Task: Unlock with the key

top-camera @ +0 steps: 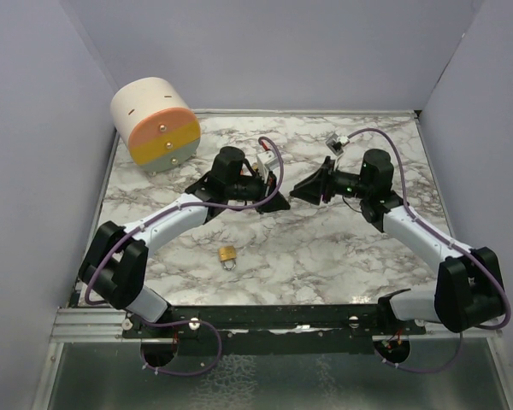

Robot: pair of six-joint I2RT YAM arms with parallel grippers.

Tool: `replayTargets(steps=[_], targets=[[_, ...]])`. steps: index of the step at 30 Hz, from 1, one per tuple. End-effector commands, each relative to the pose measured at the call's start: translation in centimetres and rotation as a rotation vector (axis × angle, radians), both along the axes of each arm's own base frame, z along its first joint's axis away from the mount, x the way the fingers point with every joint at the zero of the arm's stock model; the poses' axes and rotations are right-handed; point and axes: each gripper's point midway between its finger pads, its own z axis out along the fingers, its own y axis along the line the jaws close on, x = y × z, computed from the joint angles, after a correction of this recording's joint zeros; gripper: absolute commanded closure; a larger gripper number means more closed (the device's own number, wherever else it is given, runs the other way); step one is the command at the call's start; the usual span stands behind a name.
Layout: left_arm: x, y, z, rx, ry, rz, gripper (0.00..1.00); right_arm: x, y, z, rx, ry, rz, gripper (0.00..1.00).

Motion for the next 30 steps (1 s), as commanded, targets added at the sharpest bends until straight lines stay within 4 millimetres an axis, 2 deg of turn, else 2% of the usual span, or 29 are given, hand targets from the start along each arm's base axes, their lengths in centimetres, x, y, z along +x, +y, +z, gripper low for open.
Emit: replayTargets(steps=[1,19,26,30], targets=[[0.6,-0.7,1.8,-0.048,-0.018,-0.022,1.0,-0.2,0.3,0.8,0.034,-0.031,0.046,0.63],[0.8,-1.0,2.1,-0.056,-0.022,-0.033,1.0,0.2,0.7,0.0,0.048,-0.003,0.059,0.81],[0.7,-1.0,2.2,-0.058,-0.025,-0.038,1.0,0.2,0.8,-0.2,0.049,0.006,0.068,0.82],[0.7,-1.0,2.2,-0.058,-0.023,-0.04,1.0,0.3,0.8,-0.3,0.049,0.009,0.074,0.89]])
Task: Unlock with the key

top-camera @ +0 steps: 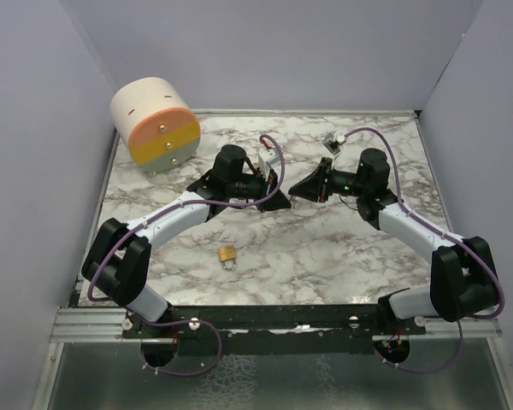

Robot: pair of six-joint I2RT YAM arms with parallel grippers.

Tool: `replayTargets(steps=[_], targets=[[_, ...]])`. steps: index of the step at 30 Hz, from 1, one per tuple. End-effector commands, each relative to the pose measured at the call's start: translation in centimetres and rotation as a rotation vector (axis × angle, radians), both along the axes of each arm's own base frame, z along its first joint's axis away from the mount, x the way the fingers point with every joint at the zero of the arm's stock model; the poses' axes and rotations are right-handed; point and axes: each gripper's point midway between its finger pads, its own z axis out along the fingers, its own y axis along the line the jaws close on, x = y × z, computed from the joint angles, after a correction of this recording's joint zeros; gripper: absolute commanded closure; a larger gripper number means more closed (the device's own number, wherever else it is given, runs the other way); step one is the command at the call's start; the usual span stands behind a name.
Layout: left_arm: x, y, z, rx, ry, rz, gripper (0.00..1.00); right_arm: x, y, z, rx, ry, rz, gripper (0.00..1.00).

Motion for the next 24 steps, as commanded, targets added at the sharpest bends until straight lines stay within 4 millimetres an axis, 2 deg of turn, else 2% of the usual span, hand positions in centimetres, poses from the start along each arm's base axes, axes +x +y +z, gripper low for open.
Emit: replayTargets(steps=[1,3,8,10,15,17,20,24], targets=[[0.3,-0.5,1.9,-0.045,-0.036,-0.031,1.0,0.0,0.1,0.2,0.013,-0.017,0.026,0.92],[0.3,-0.5,1.9,-0.045,-0.036,-0.031,1.0,0.1,0.1,0.3,0.013,-0.018,0.026,0.99],[1.1,-0.4,1.7,-0.027,-0.021,0.019,0.98,0.2,0.1,0.3,0.012,-0.018,0.015,0.99],[2.0,-0.1,1.2,0.005,0.001,0.076,0.69,0.5,-0.1,0.2,0.007,-0.013,-0.01,0.99],[3.5,1.3,1.0,0.033,-0.029,0.214,0.3,1.8,-0.8,-0.1,-0.021,0.01,-0.124,0.99],[4.1,2.2,1.3,0.036,-0.045,0.261,0.22,2.5,-1.3,-0.5,-0.04,0.036,-0.189,0.99],[4.8,3.7,1.3,0.057,-0.064,0.353,0.02,3.4,-1.8,-1.3,-0.064,0.068,-0.256,0.99],[5.8,6.2,0.5,0.117,-0.049,0.522,0.01,4.1,-2.3,-2.3,-0.081,0.115,-0.308,0.99]])
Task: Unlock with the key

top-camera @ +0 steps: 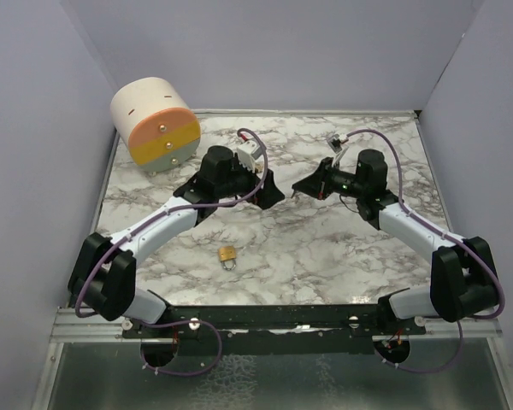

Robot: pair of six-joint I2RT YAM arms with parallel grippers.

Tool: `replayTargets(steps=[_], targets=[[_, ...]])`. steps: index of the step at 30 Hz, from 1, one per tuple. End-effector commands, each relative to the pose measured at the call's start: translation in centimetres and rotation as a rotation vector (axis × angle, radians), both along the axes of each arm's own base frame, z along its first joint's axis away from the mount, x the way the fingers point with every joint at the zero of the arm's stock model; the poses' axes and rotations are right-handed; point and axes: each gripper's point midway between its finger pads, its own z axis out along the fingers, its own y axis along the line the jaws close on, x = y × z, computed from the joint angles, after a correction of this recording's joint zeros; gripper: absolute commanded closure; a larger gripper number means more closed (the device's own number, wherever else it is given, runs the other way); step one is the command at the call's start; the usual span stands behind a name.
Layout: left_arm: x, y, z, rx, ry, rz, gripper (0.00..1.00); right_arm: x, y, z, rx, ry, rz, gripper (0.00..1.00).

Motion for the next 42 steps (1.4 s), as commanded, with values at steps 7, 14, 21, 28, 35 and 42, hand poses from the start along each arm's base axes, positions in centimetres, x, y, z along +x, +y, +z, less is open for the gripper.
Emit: replayTargets(steps=[7,14,21,28,35,42], targets=[[0.3,8.3,-4.4,0.17,0.14,0.539,0.01,2.2,-2.1,-2.9,-0.104,0.115,-0.196,0.99],[-5.2,12.7,-9.8,0.417,0.254,0.769,0.01,1.5,-2.3,-4.4,-0.147,0.135,-0.171,0.99],[-9.2,13.7,-12.6,0.518,0.356,0.879,0.01,0.8,-2.2,-4.2,-0.137,0.132,-0.15,0.99],[-11.1,14.0,-14.3,0.593,0.379,0.926,0.01,0.0,-2.3,-4.1,-0.127,0.126,-0.143,0.99],[-11.5,14.0,-15.9,0.627,0.398,0.962,0.01,-0.2,-2.4,-3.9,-0.129,0.117,-0.144,0.99],[-11.4,13.5,-16.9,0.609,0.422,0.993,0.01,-0.4,-2.5,-3.9,-0.13,0.117,-0.142,0.99]])
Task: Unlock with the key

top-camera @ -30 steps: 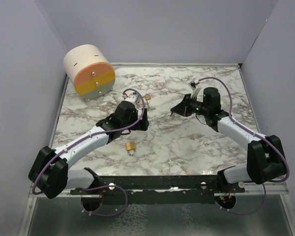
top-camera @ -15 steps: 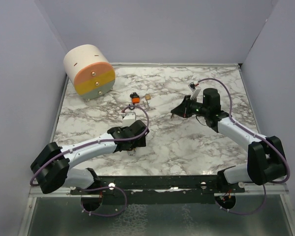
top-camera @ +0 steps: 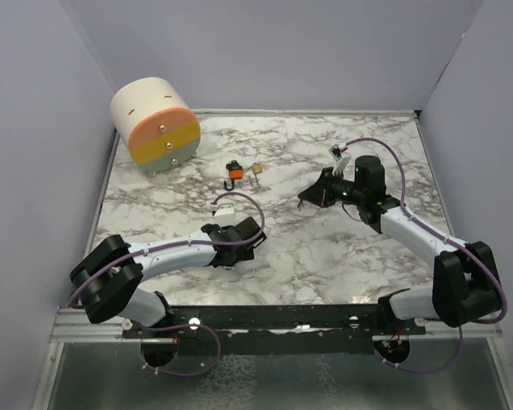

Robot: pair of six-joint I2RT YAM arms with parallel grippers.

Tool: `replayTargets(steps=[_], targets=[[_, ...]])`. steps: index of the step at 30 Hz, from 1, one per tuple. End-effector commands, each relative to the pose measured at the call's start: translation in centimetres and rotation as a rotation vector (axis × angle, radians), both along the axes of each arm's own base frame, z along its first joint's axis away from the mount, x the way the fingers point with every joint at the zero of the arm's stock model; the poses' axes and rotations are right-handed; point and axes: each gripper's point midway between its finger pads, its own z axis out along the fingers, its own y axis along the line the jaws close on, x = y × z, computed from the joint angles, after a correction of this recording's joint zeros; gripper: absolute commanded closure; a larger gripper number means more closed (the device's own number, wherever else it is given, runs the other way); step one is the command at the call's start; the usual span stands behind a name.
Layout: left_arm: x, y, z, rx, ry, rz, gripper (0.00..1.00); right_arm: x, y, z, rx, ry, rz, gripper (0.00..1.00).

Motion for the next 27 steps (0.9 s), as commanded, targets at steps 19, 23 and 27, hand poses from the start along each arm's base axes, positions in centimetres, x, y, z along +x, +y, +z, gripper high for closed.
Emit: replayTargets(steps=[19,23,27], targets=[[-0.7,-0.2,-2.6,-0.049,0.014,0.042,0.24,-0.2,-0.2,0.2,-0.005,-0.012,0.01,0.99],[-1.1,0.2,-3.1,-0.048,0.024,0.048,0.29,-0.2,-0.1,0.1,-0.006,-0.013,0.011,0.99],[-1.3,0.2,-3.4,-0.055,0.029,0.046,0.39,-0.2,-0.1,0.1,-0.006,-0.011,0.013,0.99]])
